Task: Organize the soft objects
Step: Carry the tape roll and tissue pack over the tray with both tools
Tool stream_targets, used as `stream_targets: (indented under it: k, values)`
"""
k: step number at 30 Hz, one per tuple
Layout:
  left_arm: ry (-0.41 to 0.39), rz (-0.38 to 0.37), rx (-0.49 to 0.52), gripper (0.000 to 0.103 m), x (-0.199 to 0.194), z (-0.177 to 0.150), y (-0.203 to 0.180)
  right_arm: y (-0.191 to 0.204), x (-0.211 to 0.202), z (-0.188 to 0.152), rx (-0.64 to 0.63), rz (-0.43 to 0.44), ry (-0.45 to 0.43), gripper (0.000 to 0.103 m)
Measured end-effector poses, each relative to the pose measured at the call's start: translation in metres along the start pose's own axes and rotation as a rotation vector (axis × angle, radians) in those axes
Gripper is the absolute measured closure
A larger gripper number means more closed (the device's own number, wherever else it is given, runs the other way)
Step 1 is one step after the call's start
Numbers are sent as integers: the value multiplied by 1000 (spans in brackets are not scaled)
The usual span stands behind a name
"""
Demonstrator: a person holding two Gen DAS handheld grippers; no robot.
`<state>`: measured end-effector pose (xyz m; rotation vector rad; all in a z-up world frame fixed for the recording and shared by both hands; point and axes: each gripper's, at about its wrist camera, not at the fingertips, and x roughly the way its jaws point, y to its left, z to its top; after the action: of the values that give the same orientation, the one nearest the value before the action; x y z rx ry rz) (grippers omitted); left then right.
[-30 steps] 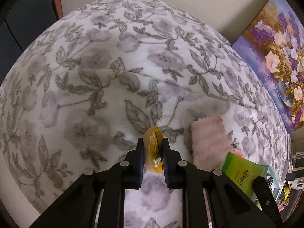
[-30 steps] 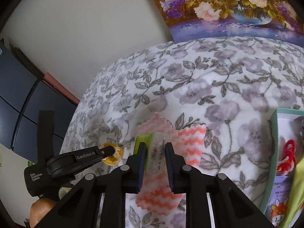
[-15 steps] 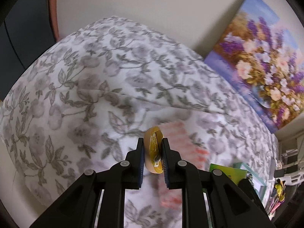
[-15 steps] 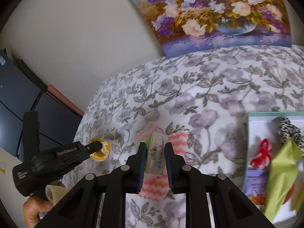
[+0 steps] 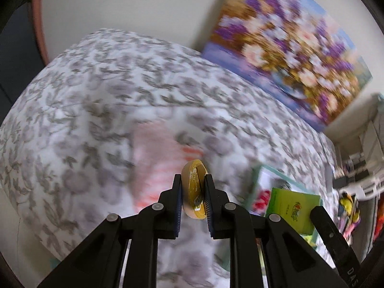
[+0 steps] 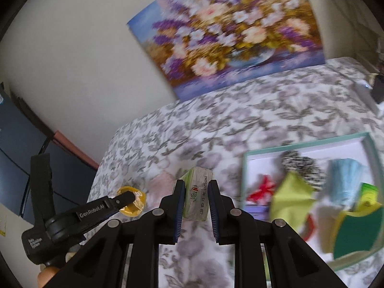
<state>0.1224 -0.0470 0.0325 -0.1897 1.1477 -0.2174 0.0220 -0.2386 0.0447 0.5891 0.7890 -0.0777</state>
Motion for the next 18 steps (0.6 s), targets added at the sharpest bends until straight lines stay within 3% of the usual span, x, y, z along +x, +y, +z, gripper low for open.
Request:
stream_targets:
  k: [4, 13, 18]
  values:
    - [26, -46, 61, 85, 4, -16, -45, -32, -20, 1, 25, -54, -22, 82]
    - [64, -47, 242, 85, 23, -58, -129, -127, -62, 1, 185, -110, -72, 82]
    - [107, -44, 301, 84, 44, -74, -157, -170, -75, -4, 265, -134, -83, 82]
